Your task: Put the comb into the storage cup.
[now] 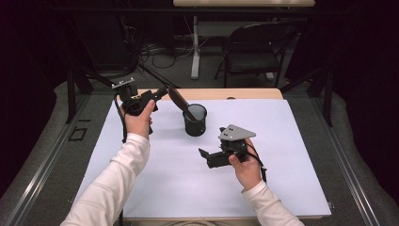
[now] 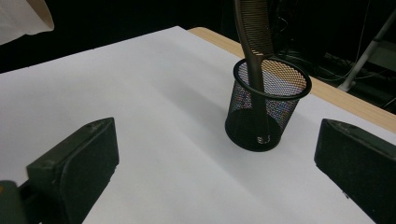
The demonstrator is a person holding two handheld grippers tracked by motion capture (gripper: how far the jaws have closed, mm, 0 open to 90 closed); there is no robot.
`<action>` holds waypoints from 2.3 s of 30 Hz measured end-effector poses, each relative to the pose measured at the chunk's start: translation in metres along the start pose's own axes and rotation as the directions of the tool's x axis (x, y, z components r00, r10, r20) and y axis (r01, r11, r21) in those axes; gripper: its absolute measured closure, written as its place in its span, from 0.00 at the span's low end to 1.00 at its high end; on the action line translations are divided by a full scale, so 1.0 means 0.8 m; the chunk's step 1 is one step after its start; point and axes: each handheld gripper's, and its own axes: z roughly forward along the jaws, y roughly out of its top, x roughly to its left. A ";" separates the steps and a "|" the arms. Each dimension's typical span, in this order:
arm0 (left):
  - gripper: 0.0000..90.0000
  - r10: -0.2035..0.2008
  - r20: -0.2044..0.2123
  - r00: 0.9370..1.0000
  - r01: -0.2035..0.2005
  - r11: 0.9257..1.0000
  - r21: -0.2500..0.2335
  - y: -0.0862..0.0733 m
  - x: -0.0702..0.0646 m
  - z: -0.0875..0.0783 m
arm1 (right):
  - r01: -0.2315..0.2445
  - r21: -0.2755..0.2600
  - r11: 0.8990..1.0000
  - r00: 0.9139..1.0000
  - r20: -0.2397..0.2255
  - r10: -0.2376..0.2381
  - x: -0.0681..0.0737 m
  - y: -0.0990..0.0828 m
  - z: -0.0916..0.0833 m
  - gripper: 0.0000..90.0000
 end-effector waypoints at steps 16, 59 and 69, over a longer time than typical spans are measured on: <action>0.18 0.044 0.042 0.998 -0.045 0.999 0.011 0.001 -0.010 -0.017 | 0.000 0.000 1.000 1.000 0.001 0.000 0.000 0.000 0.000 0.00; 0.18 0.456 0.249 0.854 -0.480 0.876 0.045 -0.039 -0.035 -0.072 | -0.016 -0.009 1.000 1.000 0.014 0.016 -0.001 0.005 -0.010 0.00; 0.18 0.471 0.273 0.839 -0.503 0.863 0.056 -0.054 -0.028 -0.088 | -0.009 -0.011 1.000 1.000 0.024 0.009 0.000 0.004 -0.026 0.00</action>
